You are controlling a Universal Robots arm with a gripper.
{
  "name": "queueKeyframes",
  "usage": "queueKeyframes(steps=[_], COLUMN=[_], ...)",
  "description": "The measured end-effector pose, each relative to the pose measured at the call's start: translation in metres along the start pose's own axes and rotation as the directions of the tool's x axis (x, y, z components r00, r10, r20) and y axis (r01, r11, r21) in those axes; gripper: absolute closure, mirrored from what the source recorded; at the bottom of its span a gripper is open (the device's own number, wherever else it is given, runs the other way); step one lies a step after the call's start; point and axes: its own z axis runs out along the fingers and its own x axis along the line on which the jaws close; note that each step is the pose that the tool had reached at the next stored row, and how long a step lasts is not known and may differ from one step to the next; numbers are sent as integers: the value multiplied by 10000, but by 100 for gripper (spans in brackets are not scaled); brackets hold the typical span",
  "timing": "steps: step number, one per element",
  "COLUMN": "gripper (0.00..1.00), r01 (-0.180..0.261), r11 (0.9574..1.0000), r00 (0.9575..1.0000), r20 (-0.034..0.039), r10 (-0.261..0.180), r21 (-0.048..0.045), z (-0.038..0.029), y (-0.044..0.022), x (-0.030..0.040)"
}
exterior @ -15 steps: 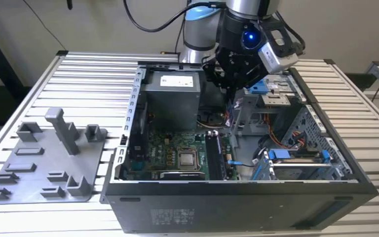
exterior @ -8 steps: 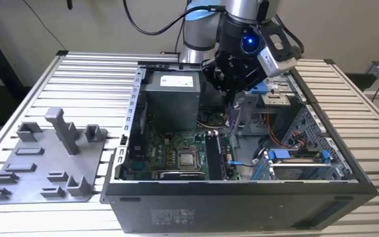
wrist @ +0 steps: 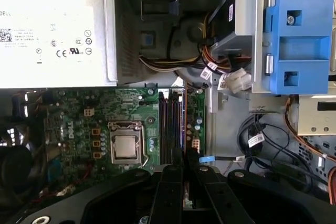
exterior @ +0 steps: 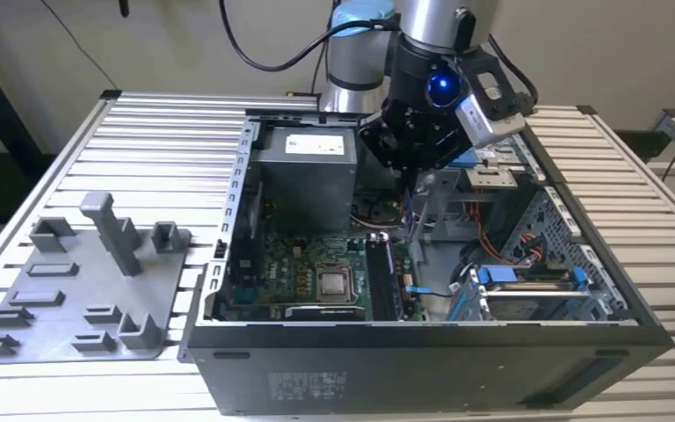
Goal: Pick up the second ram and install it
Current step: 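Insert the second ram into the second slot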
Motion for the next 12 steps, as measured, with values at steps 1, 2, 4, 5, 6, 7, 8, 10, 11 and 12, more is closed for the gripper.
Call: queueKeyframes(steps=[1,2,4,5,6,7,8,10,11,12], gripper=[86,86,86,86,86,86,86,86,86,86], r01=[0,0,0,0,0,0,-1,0,0,0], r11=[10000,10000,10000,10000,10000,10000,10000,10000,10000,10000], r00=[10000,10000,10000,10000,10000,10000,10000,10000,10000,10000], r20=[0,0,0,0,0,0,0,0,0,0], r10=[0,0,0,0,0,0,1,0,0,0], r21=[-1,0,-1,0,0,0,0,0,1,2], z=[13,26,51,62,74,87,101,133,150,166], y=[-2,-3,-5,-6,-6,-6,-6,-5,-5,-5], x=[0,0,0,0,1,1,1,1,1,1])
